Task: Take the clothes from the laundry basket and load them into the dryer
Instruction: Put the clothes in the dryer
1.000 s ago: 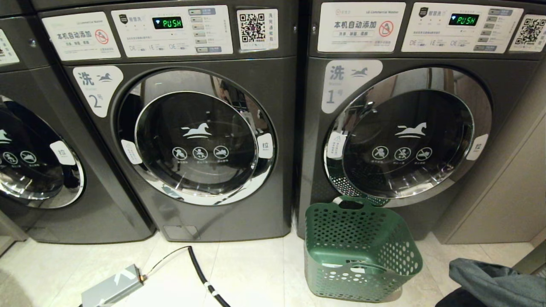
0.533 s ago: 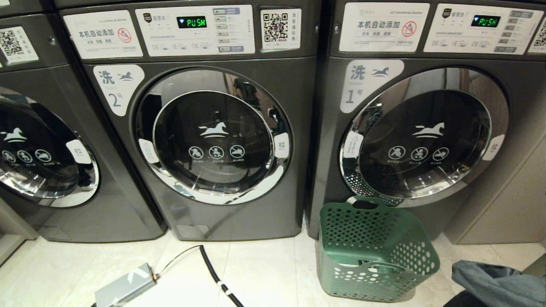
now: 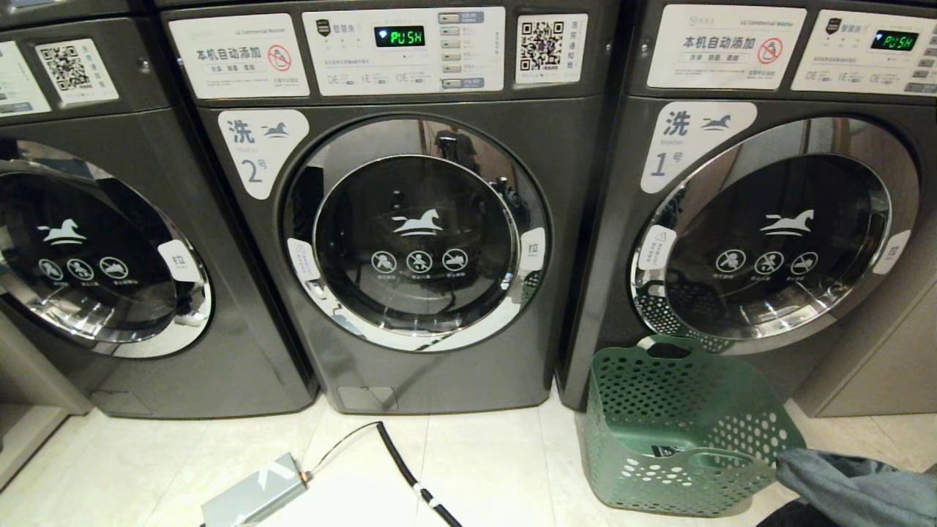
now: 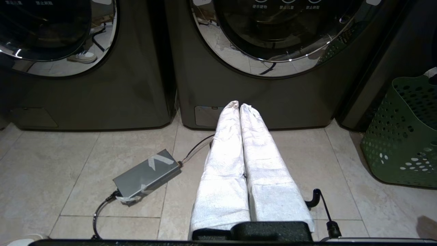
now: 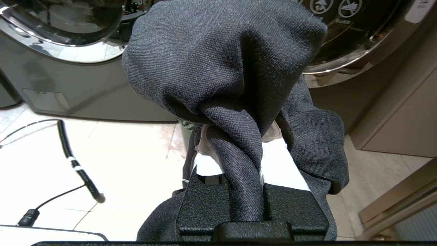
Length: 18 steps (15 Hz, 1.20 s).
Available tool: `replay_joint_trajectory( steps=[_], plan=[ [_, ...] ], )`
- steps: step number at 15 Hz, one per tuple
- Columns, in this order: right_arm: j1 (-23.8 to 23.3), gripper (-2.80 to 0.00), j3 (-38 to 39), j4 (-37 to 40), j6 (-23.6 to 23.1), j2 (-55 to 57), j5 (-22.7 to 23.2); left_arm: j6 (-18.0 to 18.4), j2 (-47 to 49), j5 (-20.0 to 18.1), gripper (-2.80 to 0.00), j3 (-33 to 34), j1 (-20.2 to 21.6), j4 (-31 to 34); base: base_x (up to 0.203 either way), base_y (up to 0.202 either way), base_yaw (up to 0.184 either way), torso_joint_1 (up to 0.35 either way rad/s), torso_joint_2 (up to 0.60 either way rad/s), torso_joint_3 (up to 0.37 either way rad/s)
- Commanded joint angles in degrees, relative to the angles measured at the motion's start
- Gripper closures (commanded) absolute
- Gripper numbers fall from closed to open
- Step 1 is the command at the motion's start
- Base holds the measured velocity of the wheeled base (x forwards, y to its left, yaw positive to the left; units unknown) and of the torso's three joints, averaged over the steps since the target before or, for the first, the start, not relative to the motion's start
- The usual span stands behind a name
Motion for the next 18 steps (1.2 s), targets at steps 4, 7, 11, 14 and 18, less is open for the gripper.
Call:
replay_joint_trajectory(
  steps=[4, 7, 11, 14, 18],
  plan=[
    [0.0, 0.00, 0.0, 0.0, 0.0, 0.1, 0.0, -0.1, -0.1, 0.0, 0.00, 0.0, 0.0, 0.0, 0.000, 0.197, 0.000, 0.004, 0.01, 0.003],
    [0.0, 0.00, 0.0, 0.0, 0.0, 0.1, 0.0, 0.0, -0.1, 0.0, 0.00, 0.0, 0.0, 0.0, 0.000, 0.194, 0.000, 0.006, 0.00, 0.002],
    [0.0, 0.00, 0.0, 0.0, -0.1, 0.1, 0.0, 0.0, -0.1, 0.0, 0.00, 0.1, 0.0, 0.0, 0.000, 0.194, -0.002, 0.001, 0.00, 0.002],
    [0.0, 0.00, 0.0, 0.0, 0.0, 0.1, 0.0, 0.0, -0.1, 0.0, 0.00, 0.1, 0.0, 0.1, 0.000, 0.086, 0.000, 0.001, 0.00, 0.001],
    [0.0, 0.00, 0.0, 0.0, 0.0, 0.1, 0.0, 0.1, 0.0, -0.1, 0.00, 0.0, 0.0, 0.1, 0.000, 0.000, 0.000, 0.000, 0.00, 0.000]
  ],
)
